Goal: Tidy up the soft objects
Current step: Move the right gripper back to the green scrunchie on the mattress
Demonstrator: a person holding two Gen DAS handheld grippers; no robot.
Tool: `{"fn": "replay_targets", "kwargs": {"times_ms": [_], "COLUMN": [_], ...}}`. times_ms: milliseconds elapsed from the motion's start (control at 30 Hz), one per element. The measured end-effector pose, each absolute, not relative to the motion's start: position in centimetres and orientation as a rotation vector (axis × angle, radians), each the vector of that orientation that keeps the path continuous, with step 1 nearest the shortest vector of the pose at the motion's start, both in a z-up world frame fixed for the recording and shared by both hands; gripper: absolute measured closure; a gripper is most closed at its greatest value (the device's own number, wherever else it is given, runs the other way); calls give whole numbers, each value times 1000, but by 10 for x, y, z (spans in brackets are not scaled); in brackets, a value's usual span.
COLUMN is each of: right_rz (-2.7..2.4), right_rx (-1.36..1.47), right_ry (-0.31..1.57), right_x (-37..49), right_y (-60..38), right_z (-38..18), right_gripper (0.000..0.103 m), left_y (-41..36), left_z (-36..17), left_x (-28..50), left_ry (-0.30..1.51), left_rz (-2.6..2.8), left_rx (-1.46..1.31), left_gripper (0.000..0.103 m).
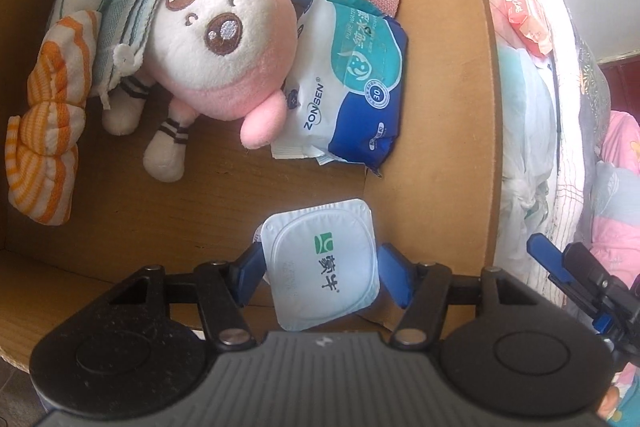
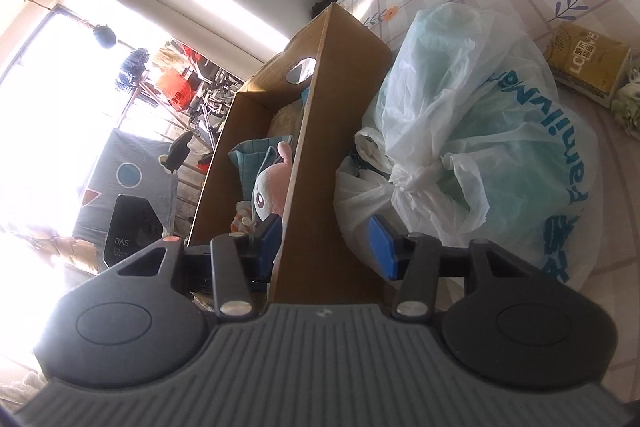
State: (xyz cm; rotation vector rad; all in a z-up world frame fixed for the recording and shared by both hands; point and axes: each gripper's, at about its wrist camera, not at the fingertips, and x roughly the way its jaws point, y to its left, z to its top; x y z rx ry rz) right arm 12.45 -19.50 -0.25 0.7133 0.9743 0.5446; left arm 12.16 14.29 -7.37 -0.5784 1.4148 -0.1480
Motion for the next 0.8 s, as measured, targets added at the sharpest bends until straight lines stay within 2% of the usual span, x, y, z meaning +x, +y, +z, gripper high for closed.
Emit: {"fn": "replay_targets", "kwargs": {"times_ms": [133,200,267,467,800], "right_rz": [509,483,453,340,200], "right_rx": [758,763,764,774,742], "right_ry": [959,941,919,858,739], "right_x": [115,109,103,87,68], "right_y": [-210,-218,-226,-253,-290], "right_z": [-11,-14,-16,-26,-28], "right_gripper": [54,53,51,46,34], "left_y": [140,139,137,138,90], "left_z": [-73,-65,-55,-21,36], "left_x": [118,113,110,93,93], "left_ry": [1383,1330,1282,1126,965], "left_rz": [-164,-139,-114,-68,-109], "left_rx": [-634,-599,-570,-541,-308], "left_gripper": [43,39,30,18,14]}}
